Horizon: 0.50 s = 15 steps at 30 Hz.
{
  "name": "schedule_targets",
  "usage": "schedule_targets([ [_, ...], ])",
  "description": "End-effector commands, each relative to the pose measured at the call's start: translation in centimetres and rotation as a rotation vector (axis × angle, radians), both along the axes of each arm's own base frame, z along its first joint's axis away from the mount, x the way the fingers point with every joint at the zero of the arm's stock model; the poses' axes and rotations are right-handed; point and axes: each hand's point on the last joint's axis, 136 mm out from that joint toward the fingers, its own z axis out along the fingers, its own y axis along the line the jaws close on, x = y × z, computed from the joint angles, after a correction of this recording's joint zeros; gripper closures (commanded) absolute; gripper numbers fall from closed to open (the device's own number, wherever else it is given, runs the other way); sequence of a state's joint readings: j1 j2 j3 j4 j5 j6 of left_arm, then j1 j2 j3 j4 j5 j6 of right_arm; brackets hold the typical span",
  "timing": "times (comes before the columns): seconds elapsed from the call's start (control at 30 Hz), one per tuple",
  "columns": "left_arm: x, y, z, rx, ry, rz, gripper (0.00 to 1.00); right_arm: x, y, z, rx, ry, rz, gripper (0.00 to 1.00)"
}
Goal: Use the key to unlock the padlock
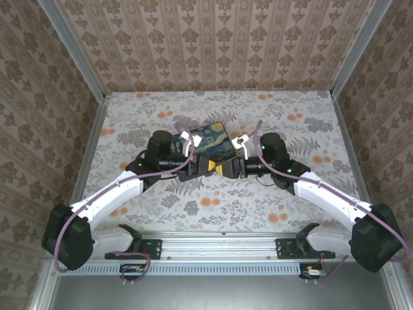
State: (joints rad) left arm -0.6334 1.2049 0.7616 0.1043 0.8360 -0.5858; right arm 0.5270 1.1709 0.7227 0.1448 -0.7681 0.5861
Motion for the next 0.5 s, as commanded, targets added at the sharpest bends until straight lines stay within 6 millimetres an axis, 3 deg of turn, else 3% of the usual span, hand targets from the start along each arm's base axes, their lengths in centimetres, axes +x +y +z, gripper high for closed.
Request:
schedule_targets([
  [0.0, 0.9, -0.3, 1.3, -0.070, -0.024, 0.040, 1.00, 0.9, -0.1, 2.7, 0.118, -0.021, -0.046, 0.53],
  [0.47, 1.5, 0.5, 2.9, -0.145, -0.030, 0.078, 1.00, 1.4, 0.6, 2.0, 0.176, 0.031, -0.045, 0.67],
])
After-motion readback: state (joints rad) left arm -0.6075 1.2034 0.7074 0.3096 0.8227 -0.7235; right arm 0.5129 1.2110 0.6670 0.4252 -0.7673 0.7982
